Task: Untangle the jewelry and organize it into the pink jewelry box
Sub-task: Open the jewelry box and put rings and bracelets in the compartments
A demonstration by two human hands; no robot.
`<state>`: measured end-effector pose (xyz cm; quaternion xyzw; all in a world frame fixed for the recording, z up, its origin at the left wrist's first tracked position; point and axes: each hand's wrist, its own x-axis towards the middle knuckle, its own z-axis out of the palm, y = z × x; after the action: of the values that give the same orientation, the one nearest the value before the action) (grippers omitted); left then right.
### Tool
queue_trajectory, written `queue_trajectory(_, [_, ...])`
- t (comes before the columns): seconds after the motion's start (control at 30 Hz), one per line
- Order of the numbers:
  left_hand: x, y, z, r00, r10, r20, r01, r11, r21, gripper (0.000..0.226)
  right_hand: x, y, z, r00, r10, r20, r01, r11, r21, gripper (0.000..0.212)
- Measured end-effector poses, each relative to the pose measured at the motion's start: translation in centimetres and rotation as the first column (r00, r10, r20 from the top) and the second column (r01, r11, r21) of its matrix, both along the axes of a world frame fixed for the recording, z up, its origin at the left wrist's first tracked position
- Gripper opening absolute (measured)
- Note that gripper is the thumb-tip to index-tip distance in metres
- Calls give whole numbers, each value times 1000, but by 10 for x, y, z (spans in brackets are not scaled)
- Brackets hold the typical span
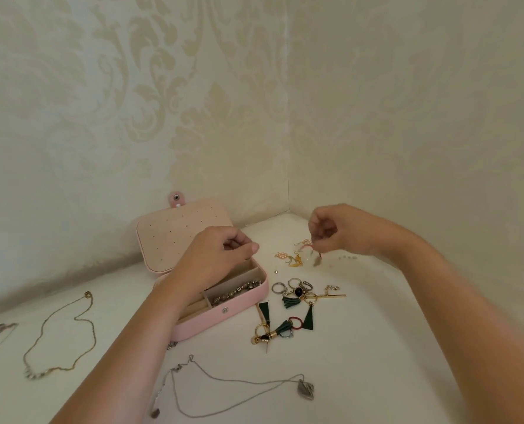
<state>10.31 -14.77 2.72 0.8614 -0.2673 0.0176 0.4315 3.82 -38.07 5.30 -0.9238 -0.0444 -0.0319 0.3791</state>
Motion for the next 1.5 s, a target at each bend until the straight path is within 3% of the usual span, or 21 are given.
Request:
queue_trajectory(0.1, [-14, -6, 7, 970, -164, -182, 131, 975, -182, 17, -2, 12, 9, 992, 77, 100, -104, 945, 309, 18])
queue_trajectory(0.23, [-26, -13, 10, 920, -287, -266, 214, 938, -273, 42, 0, 32, 10, 973, 162, 163, -219, 869, 443, 24])
queue_trajectory(0.57, [-21, -9, 10, 923, -261, -283, 163, 931, -327, 38, 2, 45, 4, 966, 199, 165, -252, 870, 423, 22])
queue_trajectory(0.8, [-7, 1, 12, 925, -205, -319, 107, 948, -301, 9, 7, 56, -4, 975, 82, 209, -164, 895, 415, 15])
queue_trajectory(1.0, [-4, 7, 14, 914, -177, -365, 67, 954, -292, 15, 18, 75, -24, 975, 21, 222, -119, 891, 439, 22])
queue_trajectory(1.17, [2, 16, 16, 957, -14, -288, -27, 990, -139, 10, 22, 85, -40, 966, -69, 248, -38, 915, 401, 28])
queue_trajectory(1.3, [10, 25, 14, 963, 62, -261, -63, 998, 3, 12, 22, 91, -52, 964, -97, 247, 24, 958, 285, 19])
queue_trajectory(1.5, [16, 34, 15, 974, 133, -185, -122, 990, 72, 13, 26, 96, -57, 940, -128, 316, 53, 971, 234, 18])
